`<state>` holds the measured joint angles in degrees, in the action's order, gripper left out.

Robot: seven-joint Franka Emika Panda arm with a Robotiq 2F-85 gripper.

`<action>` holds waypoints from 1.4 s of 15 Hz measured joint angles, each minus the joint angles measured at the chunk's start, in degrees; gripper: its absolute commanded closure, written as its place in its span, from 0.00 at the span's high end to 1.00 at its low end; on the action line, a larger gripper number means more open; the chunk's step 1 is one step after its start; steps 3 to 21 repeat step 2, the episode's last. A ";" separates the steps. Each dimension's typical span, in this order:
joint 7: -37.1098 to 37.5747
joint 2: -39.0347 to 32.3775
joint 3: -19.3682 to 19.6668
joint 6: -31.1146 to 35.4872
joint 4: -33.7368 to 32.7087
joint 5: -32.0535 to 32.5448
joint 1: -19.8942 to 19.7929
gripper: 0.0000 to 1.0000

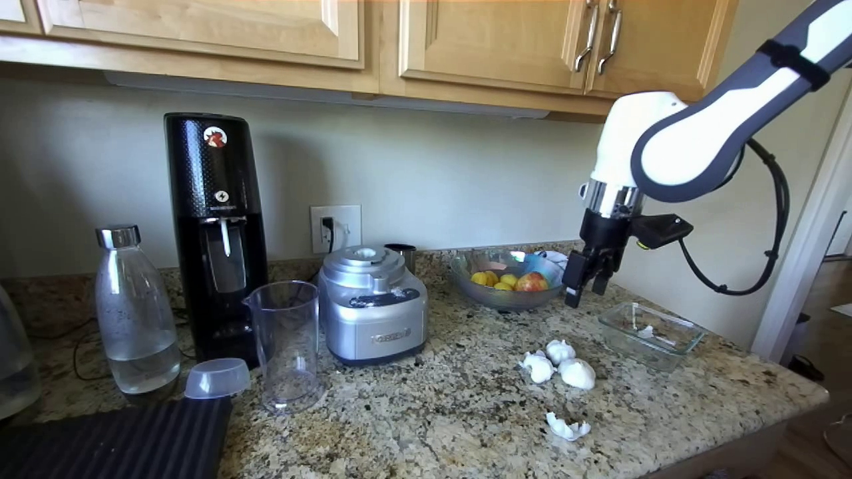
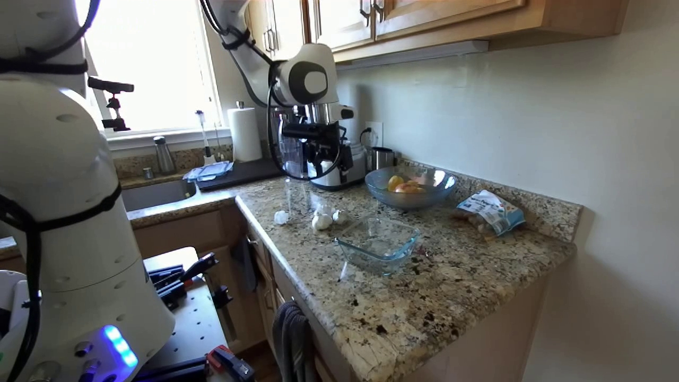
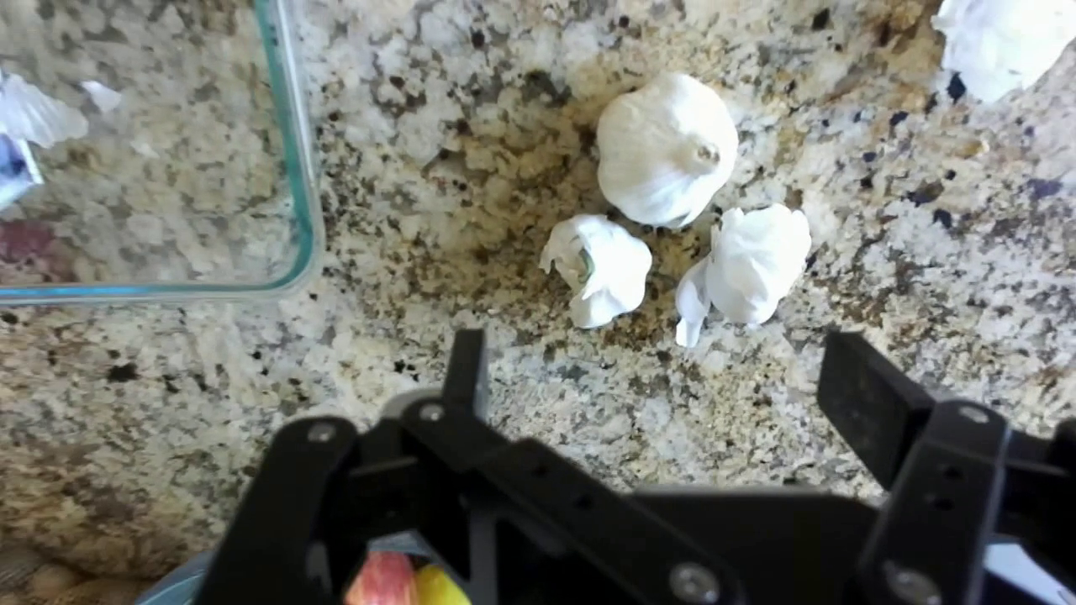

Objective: Pick up the three cloves of garlic from the glass bowl and put them on the countertop

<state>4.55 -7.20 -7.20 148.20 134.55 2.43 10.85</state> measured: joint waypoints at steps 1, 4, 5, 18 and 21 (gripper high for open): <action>-0.02 1.69 0.01 -1.70 0.12 -0.50 -0.44 1.00; -0.09 3.03 0.03 -2.88 0.27 -0.87 -0.74 1.00; -0.09 3.03 0.03 -2.88 0.27 -0.87 -0.74 1.00; -0.09 3.03 0.03 -2.88 0.27 -0.87 -0.74 1.00; -0.09 3.03 0.03 -2.88 0.27 -0.87 -0.74 1.00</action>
